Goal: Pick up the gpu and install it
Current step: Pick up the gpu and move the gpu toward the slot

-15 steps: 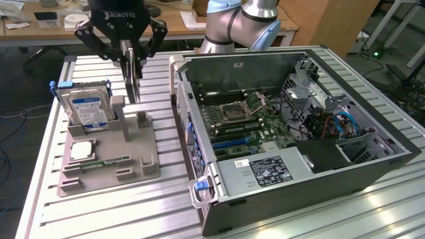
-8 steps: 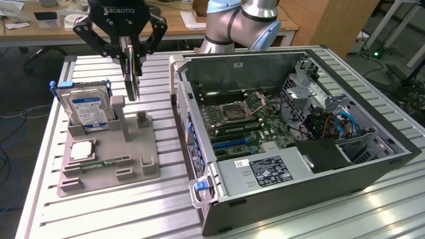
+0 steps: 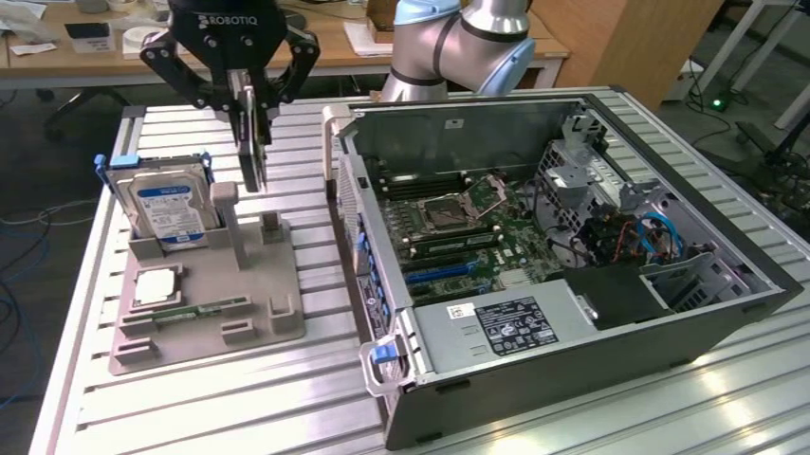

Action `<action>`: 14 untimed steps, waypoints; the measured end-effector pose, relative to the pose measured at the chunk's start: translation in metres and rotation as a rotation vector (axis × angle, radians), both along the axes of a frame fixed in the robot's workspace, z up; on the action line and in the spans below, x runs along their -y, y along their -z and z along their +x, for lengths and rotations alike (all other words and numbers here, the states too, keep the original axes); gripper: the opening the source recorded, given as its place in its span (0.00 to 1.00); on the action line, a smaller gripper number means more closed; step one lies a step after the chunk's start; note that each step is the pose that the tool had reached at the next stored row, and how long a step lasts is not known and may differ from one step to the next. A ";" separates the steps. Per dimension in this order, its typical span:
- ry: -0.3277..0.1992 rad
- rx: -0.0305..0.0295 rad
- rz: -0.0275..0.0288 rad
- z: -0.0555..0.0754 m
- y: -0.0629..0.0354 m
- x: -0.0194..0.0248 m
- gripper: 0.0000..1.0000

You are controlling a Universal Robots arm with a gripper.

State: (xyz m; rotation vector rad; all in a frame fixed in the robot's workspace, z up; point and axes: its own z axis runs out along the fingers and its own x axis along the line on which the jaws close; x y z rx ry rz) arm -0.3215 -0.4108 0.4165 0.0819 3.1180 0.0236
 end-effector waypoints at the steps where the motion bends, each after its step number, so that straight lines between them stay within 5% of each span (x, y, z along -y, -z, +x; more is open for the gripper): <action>1: 0.000 0.0002 0.0001 0.001 0.0001 0.0000 0.28; 14: 0.000 0.0002 0.0001 0.018 0.0001 0.0000 0.28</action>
